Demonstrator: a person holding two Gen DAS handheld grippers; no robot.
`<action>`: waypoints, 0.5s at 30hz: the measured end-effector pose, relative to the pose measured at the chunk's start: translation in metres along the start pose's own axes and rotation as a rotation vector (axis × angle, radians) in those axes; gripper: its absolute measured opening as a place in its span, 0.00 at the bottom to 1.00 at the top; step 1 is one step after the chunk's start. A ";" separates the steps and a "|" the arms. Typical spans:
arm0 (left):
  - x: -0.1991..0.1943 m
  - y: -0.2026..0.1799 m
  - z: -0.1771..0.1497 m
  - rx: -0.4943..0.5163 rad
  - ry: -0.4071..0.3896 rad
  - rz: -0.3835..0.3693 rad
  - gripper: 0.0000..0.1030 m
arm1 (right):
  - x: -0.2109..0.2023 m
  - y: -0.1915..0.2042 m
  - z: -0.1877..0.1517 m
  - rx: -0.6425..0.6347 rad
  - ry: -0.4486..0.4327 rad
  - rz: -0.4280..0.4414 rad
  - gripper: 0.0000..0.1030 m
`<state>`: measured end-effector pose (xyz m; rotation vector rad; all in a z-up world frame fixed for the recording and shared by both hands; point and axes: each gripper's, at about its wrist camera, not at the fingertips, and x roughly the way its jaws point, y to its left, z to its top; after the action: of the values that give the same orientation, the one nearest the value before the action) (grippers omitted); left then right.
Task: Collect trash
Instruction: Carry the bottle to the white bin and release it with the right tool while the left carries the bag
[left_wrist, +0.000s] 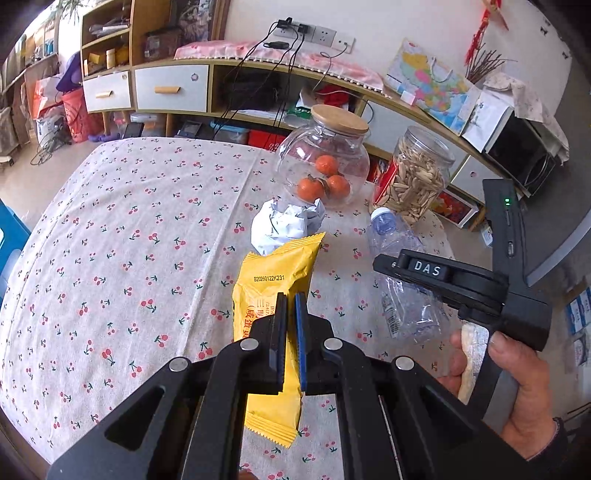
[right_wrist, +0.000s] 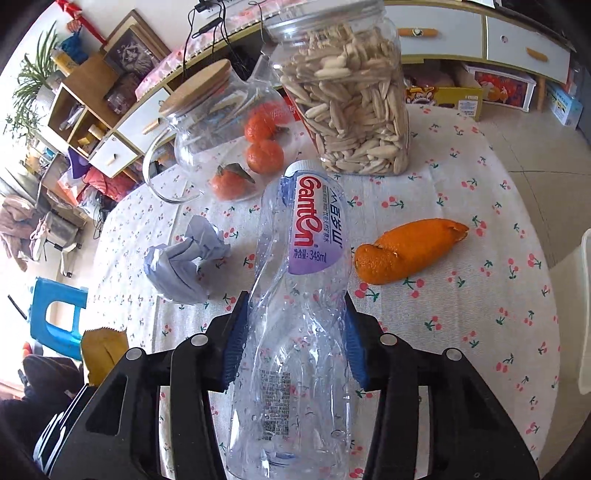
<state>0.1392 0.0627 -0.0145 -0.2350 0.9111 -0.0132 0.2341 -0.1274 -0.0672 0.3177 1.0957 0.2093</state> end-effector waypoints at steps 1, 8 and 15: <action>0.000 0.000 0.000 0.000 -0.002 0.001 0.05 | -0.008 -0.001 -0.001 -0.006 -0.016 0.003 0.43; 0.000 -0.002 -0.002 -0.007 -0.010 -0.002 0.05 | -0.054 -0.011 -0.010 -0.058 -0.108 0.009 0.43; 0.002 -0.009 -0.005 0.006 -0.013 -0.010 0.05 | -0.085 -0.024 -0.028 -0.100 -0.184 -0.020 0.43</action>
<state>0.1371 0.0525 -0.0174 -0.2337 0.8969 -0.0237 0.1713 -0.1726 -0.0165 0.2315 0.9027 0.2125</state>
